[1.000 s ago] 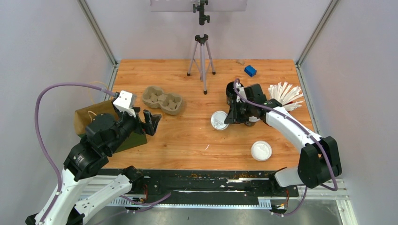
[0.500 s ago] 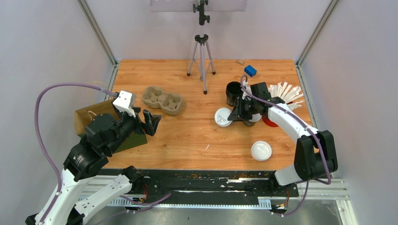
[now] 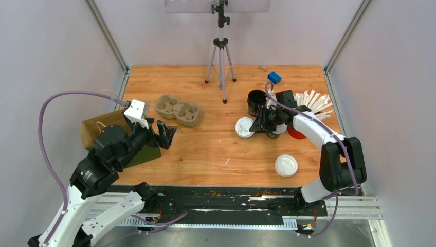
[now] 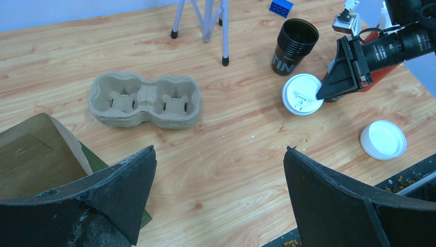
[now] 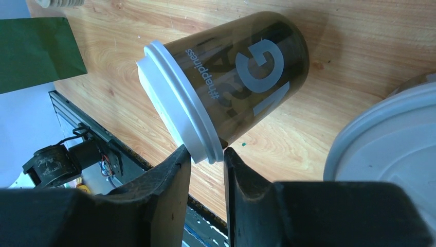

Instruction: Pack the takeout coffee

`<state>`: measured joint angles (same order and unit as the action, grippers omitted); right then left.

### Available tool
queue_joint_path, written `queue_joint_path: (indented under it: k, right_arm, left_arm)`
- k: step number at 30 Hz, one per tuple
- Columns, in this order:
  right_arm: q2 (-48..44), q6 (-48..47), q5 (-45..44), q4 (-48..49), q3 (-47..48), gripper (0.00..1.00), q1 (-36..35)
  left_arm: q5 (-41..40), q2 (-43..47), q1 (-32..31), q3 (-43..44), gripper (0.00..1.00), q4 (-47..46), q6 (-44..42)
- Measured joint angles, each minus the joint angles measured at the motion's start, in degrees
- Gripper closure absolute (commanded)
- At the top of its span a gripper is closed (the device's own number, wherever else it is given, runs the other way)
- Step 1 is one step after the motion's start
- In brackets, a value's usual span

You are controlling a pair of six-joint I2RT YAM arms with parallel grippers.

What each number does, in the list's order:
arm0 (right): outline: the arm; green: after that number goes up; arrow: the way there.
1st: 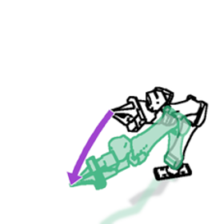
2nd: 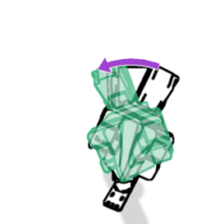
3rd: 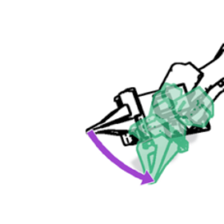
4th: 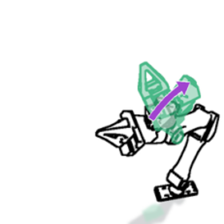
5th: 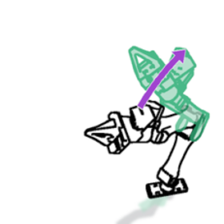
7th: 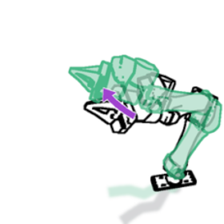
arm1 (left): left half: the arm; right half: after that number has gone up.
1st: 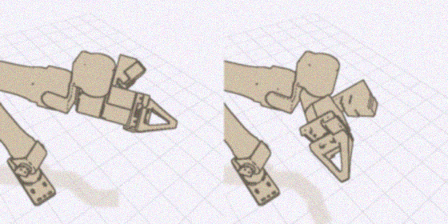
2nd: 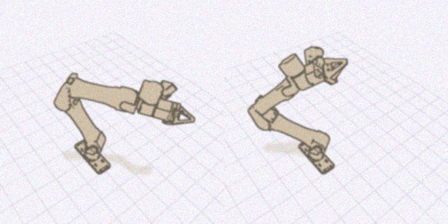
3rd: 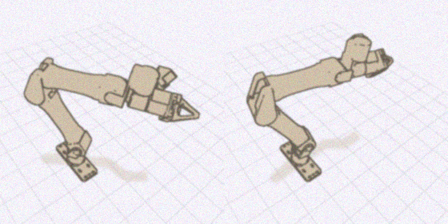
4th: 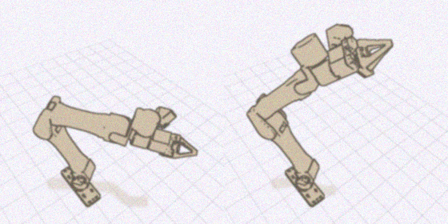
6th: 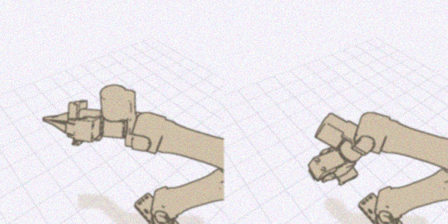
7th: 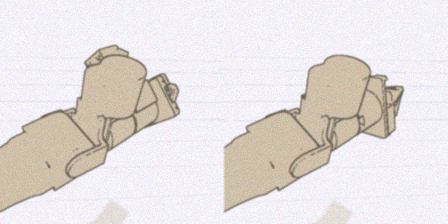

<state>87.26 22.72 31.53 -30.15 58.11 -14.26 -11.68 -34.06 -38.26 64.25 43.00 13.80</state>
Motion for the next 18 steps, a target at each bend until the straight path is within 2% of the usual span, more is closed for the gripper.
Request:
queue_joint_path:
  k: [7,13,18]
  right_arm:
    - [0.9,0.2,-0.5,-0.3,0.0,0.68,0.5]
    - [0.9,0.2,-1.0,-0.5,0.6,0.76,1.4]
    - [1.8,-0.9,-2.0,-2.3,3.1,0.72,1.2]
  left_arm:
    - [0.0,0.0,0.0,0.0,0.0,0.0,0.0]
    - [0.0,0.0,0.0,-0.1,0.0,0.0,0.0]
    - [0.0,0.0,0.0,-0.1,0.0,-0.1,0.0]
